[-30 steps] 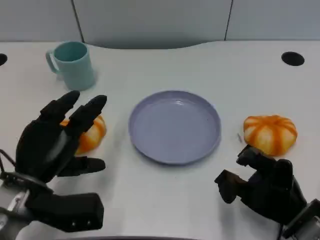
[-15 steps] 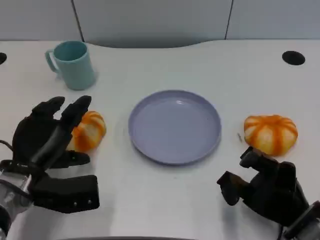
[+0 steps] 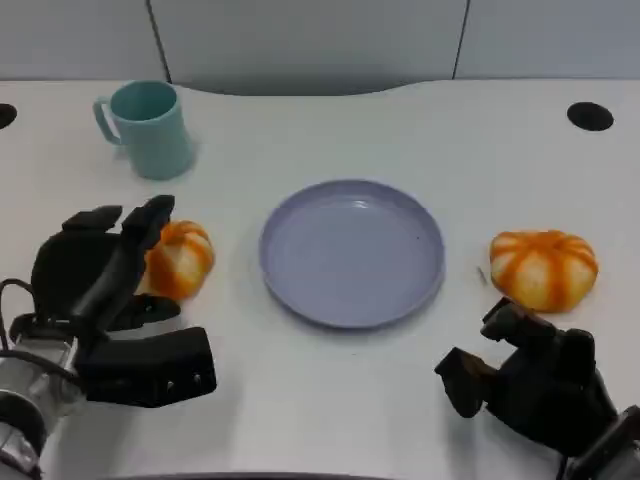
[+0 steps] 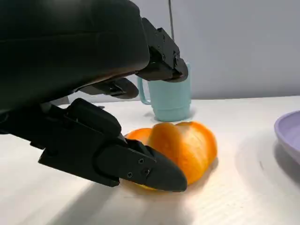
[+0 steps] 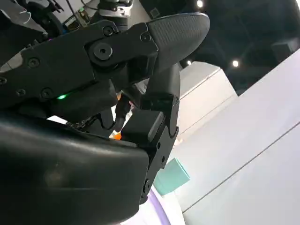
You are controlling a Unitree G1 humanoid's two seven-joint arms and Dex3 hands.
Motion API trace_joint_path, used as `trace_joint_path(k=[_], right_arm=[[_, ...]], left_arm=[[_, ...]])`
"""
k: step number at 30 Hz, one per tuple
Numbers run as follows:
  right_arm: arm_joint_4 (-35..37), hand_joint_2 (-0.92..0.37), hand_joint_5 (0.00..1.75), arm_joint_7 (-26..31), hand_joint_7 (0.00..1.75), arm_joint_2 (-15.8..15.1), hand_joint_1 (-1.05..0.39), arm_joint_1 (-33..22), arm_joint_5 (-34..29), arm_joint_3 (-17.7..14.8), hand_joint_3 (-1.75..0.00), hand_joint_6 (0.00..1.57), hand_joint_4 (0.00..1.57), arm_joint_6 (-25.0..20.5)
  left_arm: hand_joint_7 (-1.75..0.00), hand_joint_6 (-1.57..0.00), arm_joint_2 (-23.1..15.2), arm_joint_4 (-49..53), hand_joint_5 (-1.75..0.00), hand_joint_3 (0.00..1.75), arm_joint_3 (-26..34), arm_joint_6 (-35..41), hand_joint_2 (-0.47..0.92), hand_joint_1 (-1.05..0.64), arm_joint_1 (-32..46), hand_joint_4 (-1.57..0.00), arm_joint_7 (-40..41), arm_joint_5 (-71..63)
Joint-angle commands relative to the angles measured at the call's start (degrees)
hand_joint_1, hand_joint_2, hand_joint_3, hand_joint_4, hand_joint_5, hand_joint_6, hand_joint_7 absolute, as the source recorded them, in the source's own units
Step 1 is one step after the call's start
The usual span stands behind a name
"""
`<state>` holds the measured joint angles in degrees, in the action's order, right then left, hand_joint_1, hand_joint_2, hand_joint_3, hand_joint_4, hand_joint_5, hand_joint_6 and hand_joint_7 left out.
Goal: Grasp the bread from the table and place it into the plate.
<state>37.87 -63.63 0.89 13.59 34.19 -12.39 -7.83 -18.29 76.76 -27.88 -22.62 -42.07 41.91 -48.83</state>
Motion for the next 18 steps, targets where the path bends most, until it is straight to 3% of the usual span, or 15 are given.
trace_joint_path(k=[1, 7, 12, 18], right_arm=[[-1.27, -0.92, 1.39, 0.01, 0.62, -0.72, -0.70, -0.40, -0.05, -0.34, -0.09, 0.99, 0.94, 0.41], [-2.86, -0.92, 1.42, -0.21, 0.61, -1.21, -0.71, -1.26, -0.35, -0.08, -0.11, 0.99, 0.93, 0.62], [-2.90, -0.92, 1.41, -0.25, 0.63, -1.88, -0.70, -1.37, -0.01, -0.14, -0.09, 0.98, 0.91, -1.09], [-2.46, -0.92, 1.41, -0.41, 0.64, -1.91, -0.69, -1.32, 0.01, -0.35, -0.11, 0.96, 0.89, -0.54]], left_arm=[[-0.03, -0.39, 0.59, 0.89, -0.04, 0.02, 0.26, 1.11, 0.90, -0.73, -0.72, -0.48, -0.13, 2.19], [-0.04, -0.51, 1.82, 1.18, -0.06, 0.00, 0.60, 0.69, 0.86, -0.54, -0.83, -0.61, 0.53, 3.41], [-0.06, -0.76, 2.69, 1.31, -0.09, 0.00, 0.34, 1.10, 0.85, -0.27, -0.81, -0.81, 2.74, 3.95], [-0.07, -0.93, 2.81, 1.49, -0.13, 0.01, 0.37, 1.34, 0.91, -0.18, -0.95, -0.97, 4.33, 4.27]])
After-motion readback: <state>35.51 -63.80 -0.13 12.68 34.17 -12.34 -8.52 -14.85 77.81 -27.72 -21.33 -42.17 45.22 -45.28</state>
